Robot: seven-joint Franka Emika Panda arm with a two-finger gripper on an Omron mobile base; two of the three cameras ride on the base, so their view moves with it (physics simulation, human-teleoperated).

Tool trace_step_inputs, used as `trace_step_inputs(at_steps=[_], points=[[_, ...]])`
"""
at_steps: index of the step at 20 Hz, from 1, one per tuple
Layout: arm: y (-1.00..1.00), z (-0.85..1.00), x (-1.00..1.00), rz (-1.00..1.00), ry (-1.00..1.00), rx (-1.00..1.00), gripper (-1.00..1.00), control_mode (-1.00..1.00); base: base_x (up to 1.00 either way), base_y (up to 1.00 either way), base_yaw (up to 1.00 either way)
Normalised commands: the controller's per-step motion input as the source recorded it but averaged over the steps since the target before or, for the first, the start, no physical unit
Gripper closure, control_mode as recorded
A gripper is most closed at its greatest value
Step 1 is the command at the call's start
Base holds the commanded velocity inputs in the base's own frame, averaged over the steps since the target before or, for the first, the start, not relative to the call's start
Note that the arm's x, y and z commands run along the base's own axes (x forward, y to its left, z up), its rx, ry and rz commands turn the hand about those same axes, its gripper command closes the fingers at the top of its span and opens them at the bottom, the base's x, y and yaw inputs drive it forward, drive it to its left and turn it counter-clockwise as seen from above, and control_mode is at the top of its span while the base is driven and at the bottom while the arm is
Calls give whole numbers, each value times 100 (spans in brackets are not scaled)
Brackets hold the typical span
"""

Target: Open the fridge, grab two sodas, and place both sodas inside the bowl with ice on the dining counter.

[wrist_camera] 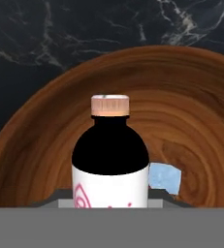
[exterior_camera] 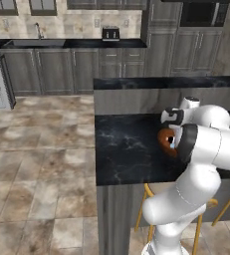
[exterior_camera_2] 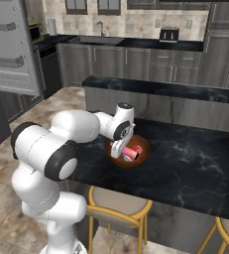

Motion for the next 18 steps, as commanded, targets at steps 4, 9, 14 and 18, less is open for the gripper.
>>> trace_step_inputs(at_steps=[4, 9, 14, 18], points=[[-4, -18, 11, 9, 0, 0, 100, -100, 0, 0, 0], [-2, -15, 6, 7, 0, 0, -100, -100, 0, 0, 0], [-1, -4, -9, 5, -3, 0, -100, -100, 0, 0, 0], [0, 0, -38, 2, -7, 0, -100, -100, 0, 0, 0]])
